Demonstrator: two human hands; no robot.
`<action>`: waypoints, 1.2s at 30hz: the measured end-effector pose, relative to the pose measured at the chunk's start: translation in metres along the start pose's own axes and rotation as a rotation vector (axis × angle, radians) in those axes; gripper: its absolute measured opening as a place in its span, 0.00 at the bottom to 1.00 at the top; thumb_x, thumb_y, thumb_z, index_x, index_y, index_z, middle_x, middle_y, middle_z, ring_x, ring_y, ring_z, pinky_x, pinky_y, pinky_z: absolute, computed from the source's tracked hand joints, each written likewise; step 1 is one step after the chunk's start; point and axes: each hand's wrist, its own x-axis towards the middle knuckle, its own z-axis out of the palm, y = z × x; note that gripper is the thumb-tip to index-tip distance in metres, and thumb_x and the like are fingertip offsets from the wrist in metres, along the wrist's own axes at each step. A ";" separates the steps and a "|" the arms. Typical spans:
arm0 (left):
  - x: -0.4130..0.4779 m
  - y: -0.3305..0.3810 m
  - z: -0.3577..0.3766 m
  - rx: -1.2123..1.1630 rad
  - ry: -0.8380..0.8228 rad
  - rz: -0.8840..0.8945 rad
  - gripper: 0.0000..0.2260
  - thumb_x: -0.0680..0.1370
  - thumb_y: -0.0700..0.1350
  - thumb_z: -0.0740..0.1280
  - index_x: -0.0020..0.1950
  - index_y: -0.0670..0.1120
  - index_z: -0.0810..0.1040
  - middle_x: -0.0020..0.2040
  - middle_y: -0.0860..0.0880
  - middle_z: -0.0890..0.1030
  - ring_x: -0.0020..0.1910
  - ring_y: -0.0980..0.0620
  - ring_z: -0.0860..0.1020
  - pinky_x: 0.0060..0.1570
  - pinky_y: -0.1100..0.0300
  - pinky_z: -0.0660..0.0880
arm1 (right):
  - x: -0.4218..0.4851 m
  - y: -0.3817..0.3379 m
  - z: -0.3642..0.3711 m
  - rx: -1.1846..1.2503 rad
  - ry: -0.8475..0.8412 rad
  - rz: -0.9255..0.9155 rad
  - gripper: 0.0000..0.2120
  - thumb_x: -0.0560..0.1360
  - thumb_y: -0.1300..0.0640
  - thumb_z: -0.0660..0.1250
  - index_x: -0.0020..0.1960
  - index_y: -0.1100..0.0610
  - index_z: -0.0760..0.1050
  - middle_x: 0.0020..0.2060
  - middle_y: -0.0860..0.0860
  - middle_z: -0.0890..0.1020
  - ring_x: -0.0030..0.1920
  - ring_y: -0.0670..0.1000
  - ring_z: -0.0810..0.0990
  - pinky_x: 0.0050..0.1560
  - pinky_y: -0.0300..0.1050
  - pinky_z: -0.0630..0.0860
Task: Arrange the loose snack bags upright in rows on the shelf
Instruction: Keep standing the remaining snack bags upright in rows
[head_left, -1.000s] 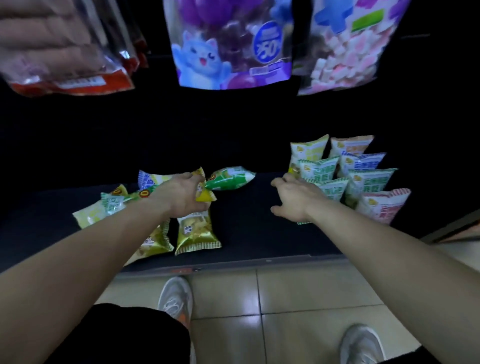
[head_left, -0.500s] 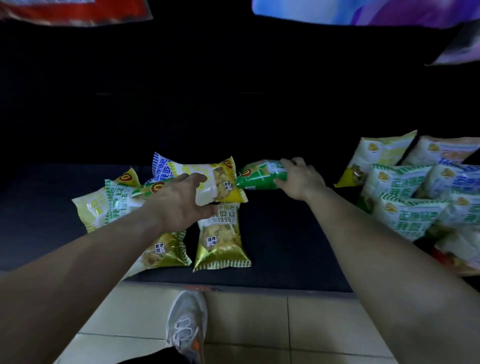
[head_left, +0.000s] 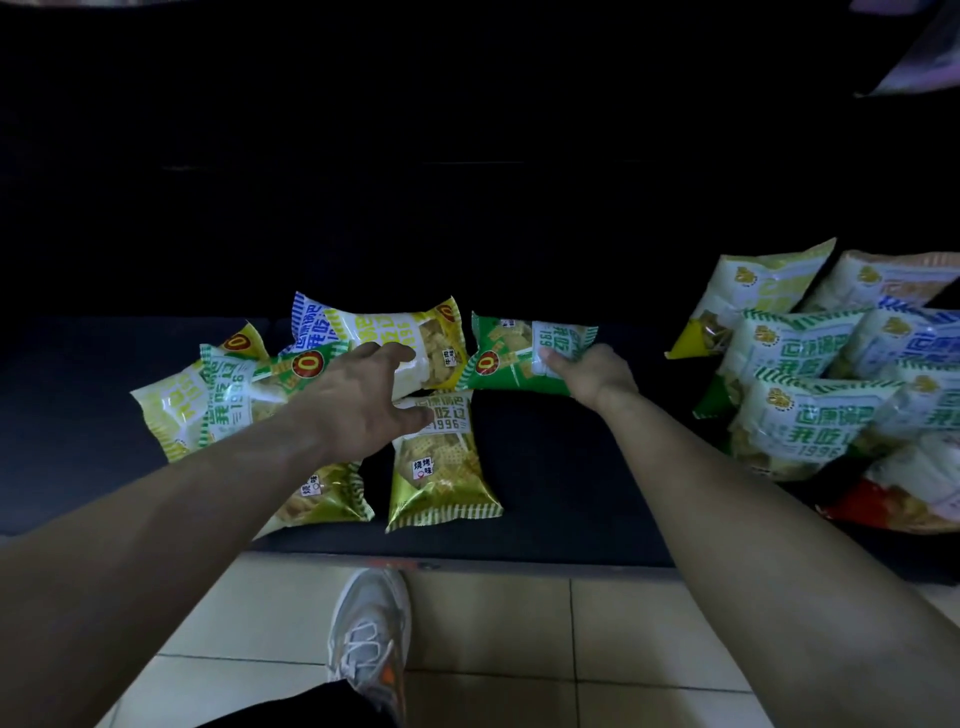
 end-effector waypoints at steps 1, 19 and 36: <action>0.000 0.000 -0.001 0.003 -0.002 -0.006 0.36 0.73 0.63 0.69 0.76 0.53 0.61 0.74 0.48 0.66 0.71 0.44 0.65 0.64 0.46 0.69 | 0.001 0.002 -0.002 0.024 0.011 -0.009 0.40 0.69 0.29 0.69 0.65 0.61 0.71 0.61 0.58 0.79 0.51 0.56 0.80 0.46 0.47 0.77; -0.019 0.050 -0.022 0.094 0.013 0.087 0.34 0.75 0.60 0.68 0.76 0.51 0.60 0.73 0.47 0.65 0.69 0.44 0.66 0.63 0.50 0.69 | -0.073 0.008 -0.085 -0.159 0.077 -0.438 0.31 0.66 0.51 0.81 0.67 0.48 0.75 0.59 0.49 0.81 0.53 0.48 0.79 0.47 0.41 0.75; -0.100 0.252 -0.024 -0.066 0.003 0.574 0.36 0.62 0.62 0.79 0.67 0.58 0.73 0.68 0.53 0.74 0.65 0.52 0.71 0.54 0.63 0.66 | -0.285 0.097 -0.243 -0.320 0.091 -0.552 0.31 0.64 0.46 0.81 0.64 0.35 0.74 0.67 0.42 0.77 0.49 0.40 0.81 0.59 0.50 0.75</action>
